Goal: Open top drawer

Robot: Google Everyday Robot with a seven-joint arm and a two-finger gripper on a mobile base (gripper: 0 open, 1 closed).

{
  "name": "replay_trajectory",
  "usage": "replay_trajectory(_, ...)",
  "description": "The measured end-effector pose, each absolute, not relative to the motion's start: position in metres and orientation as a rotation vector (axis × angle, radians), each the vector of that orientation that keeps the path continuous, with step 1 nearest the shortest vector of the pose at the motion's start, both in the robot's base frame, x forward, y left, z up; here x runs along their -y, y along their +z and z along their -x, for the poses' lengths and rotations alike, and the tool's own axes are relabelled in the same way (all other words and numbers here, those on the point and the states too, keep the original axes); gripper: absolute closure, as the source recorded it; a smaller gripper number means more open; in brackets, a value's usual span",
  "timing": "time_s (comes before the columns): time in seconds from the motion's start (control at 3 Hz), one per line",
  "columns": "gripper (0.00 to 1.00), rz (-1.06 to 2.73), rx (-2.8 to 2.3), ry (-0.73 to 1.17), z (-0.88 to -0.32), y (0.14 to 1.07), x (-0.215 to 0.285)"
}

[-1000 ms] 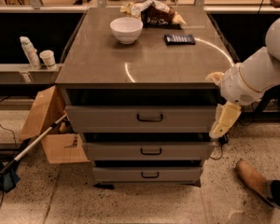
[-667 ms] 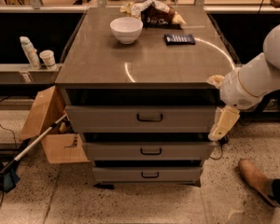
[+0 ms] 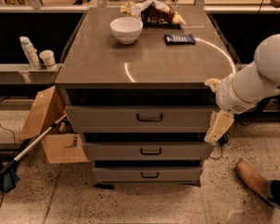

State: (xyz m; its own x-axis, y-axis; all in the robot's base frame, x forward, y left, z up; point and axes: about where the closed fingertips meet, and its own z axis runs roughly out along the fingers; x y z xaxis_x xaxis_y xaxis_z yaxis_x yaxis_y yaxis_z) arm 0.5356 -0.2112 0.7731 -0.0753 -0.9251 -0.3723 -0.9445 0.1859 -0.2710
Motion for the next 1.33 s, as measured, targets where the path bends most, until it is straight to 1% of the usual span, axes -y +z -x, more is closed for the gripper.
replay_trajectory(0.33, 0.00, 1.761, -2.038, 0.048, -0.537, 0.752, 0.215)
replay_trajectory(0.67, 0.00, 1.761, -2.038, 0.048, -0.537, 0.752, 0.215)
replay_trajectory(1.0, 0.00, 1.748, -2.037, 0.007, -0.538, 0.746, 0.215)
replay_trajectory(1.33, 0.00, 1.741, -2.022, -0.086, -0.535, 0.722, 0.217)
